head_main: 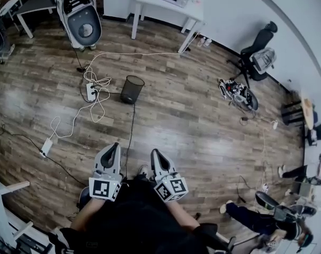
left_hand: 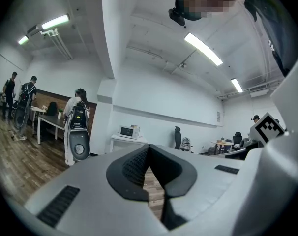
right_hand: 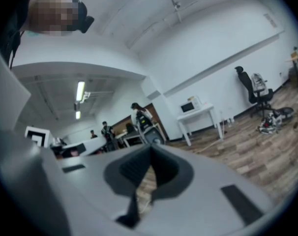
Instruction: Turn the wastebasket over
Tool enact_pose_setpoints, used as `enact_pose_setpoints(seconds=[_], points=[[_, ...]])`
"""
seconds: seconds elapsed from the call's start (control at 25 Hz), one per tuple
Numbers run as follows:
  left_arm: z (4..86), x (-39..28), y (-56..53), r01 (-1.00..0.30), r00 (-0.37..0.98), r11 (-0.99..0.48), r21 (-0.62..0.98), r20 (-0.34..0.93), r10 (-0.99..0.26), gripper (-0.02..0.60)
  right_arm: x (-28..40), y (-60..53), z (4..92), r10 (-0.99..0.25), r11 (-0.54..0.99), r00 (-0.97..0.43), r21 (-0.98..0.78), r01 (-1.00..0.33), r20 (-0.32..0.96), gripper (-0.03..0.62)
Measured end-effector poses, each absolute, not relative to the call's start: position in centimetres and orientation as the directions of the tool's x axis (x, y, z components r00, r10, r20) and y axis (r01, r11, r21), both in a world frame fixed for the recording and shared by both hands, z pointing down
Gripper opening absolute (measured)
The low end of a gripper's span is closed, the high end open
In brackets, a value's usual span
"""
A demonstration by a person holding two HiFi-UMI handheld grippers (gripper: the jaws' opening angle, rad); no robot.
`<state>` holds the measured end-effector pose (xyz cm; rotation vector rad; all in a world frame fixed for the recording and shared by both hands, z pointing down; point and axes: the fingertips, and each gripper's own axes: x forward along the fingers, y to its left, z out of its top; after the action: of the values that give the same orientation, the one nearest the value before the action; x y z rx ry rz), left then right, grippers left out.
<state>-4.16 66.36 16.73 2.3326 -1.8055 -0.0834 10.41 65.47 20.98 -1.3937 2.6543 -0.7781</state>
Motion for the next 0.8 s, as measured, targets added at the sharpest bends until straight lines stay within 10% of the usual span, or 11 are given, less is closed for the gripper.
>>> enact_pose_setpoints(seconds=[0.8], points=[[19.0, -10.8, 65.5, -0.916, 0.347, -0.32, 0.244, 0.08, -0.934, 0.034, 3.9, 66.4, 22.3, -0.839, 0.38, -0.493, -0.402, -0.833, 0.229, 0.032]])
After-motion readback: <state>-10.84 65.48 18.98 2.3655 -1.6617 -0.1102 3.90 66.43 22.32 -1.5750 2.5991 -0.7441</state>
